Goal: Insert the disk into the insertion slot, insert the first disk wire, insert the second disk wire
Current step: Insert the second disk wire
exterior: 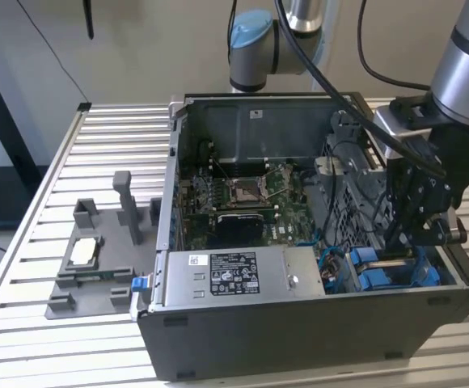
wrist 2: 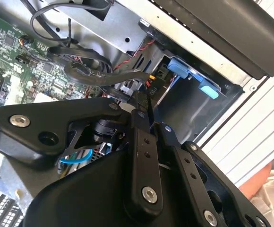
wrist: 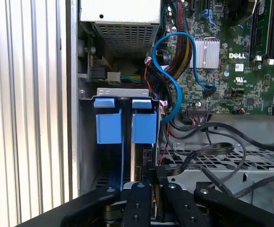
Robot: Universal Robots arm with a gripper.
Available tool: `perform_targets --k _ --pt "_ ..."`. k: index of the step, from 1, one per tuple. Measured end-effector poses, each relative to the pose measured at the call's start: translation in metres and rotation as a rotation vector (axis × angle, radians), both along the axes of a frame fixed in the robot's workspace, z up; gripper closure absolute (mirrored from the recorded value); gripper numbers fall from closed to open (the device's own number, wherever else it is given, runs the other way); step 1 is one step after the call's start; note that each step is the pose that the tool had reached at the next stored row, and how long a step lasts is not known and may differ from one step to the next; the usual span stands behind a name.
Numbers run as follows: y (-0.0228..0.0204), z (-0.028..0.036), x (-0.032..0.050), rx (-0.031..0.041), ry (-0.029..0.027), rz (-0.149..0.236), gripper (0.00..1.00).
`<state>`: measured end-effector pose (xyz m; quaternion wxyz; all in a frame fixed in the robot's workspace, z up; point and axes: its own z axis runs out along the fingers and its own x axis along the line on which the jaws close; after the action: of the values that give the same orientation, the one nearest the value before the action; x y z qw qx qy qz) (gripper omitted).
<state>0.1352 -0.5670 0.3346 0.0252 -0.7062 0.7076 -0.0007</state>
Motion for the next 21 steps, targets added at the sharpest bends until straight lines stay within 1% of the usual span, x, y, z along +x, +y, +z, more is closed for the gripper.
perform_targets --k 7,8,9,10,11,15,21 --pt "0.0000 -0.0007 0.0000 0.0008 -0.0002 0.000 0.84" --pt "0.0003 -0.0020 0.0001 0.0043 -0.0003 0.000 0.82" --pt "0.0002 -0.0030 0.0001 0.0058 -0.0003 0.000 0.82" --pt "0.0001 -0.0024 0.0001 0.0040 -0.0002 0.000 0.76" --pt "0.0000 -0.0012 0.0001 0.0014 -0.0002 0.000 0.76" --pt "0.0000 0.0015 0.0000 0.0013 -0.0002 0.000 0.76" --pt "0.0000 0.0118 0.0001 0.0012 0.0028 0.000 0.76"
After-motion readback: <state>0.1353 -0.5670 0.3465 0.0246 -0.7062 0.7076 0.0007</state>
